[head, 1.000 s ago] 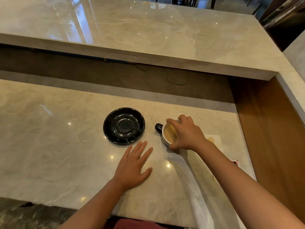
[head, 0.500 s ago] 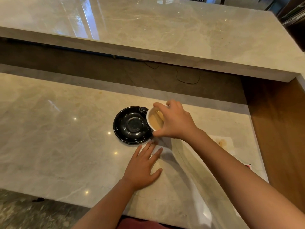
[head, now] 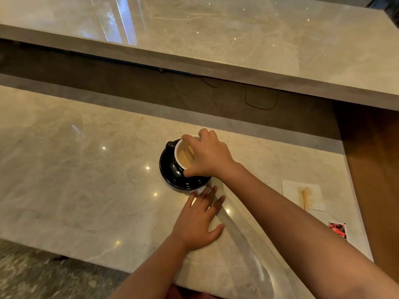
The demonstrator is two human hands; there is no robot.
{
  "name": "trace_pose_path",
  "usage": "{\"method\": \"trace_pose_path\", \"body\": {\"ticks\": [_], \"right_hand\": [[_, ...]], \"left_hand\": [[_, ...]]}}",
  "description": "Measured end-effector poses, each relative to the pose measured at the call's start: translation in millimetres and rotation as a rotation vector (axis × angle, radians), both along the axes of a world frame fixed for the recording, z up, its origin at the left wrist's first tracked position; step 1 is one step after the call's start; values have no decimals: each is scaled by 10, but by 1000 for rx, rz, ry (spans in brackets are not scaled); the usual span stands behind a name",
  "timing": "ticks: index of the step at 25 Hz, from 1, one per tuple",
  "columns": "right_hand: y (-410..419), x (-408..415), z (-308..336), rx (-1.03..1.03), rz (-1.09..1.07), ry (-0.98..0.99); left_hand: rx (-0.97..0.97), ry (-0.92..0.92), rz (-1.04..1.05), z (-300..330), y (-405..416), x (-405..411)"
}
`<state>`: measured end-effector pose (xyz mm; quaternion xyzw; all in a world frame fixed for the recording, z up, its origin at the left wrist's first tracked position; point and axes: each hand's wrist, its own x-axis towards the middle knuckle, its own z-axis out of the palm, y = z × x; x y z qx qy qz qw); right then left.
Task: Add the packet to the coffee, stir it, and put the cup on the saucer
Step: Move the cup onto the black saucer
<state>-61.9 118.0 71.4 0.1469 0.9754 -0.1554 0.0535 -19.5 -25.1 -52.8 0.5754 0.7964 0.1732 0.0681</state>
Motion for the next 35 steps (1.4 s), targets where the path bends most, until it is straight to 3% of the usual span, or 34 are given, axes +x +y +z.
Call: {"method": "trace_pose_path", "body": {"ticks": [12,35], "right_hand": [[-61,-108,-96,81,53,-34],[42,-82,-111,13,100,-54]], "left_hand": [[19,7,6,12,-8,11],[-28,-3,17,13,-9,13]]}}
